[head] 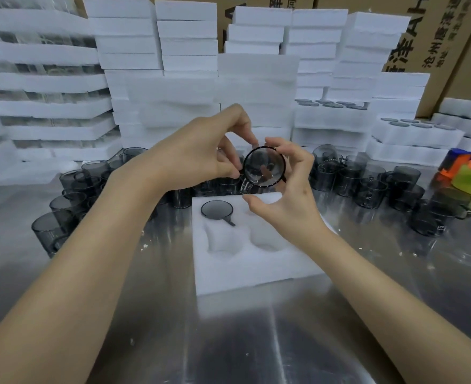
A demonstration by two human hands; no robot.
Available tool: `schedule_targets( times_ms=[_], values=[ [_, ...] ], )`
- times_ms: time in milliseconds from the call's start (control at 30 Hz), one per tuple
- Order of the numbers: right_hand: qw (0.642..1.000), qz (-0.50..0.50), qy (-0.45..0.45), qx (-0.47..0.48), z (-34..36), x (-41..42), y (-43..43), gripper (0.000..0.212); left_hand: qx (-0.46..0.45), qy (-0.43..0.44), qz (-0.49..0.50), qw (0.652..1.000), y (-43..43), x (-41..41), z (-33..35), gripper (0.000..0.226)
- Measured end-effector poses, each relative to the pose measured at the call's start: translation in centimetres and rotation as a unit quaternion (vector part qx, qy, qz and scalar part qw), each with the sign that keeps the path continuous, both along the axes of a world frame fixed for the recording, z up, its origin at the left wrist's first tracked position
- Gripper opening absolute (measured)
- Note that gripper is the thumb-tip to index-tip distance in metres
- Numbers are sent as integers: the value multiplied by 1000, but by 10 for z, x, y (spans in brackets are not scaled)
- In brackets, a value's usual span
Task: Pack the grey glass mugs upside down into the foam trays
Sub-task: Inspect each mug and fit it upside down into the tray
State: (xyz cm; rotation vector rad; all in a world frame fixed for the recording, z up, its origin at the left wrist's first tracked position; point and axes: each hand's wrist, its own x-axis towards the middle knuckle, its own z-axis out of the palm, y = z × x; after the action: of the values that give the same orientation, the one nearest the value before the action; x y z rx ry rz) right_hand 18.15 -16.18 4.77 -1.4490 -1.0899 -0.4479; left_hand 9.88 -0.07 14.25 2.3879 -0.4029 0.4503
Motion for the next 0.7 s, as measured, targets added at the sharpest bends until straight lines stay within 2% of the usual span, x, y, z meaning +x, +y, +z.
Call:
schedule_targets(
  times_ms=[133,233,300,400,467,533,600,700],
  values=[
    [998,25,60,-26,0,1,-1,77,32,17,25,999,-1,4,-4,56],
    [990,33,121,-70,1,4,-1,77,103,6,77,992,-9,13,-12,57],
    [976,70,188,-86,2,7,-1,72,168,11,98,981,-14,18,-19,51],
    [957,81,253,-118,3,13,-2,67,246,58,131,959,-18,25,-30,25],
    [954,34,251,-164,3,16,-3,67,259,81,146,951,-21,30,-37,28],
    [951,-8,237,-197,3,16,-3,59,254,82,156,951,-26,32,-41,27],
    [952,-24,221,-210,4,13,-4,52,250,80,169,950,-28,33,-42,27],
    [950,-50,168,-258,8,9,-7,52,287,70,175,939,-29,33,-45,23]
  ],
)
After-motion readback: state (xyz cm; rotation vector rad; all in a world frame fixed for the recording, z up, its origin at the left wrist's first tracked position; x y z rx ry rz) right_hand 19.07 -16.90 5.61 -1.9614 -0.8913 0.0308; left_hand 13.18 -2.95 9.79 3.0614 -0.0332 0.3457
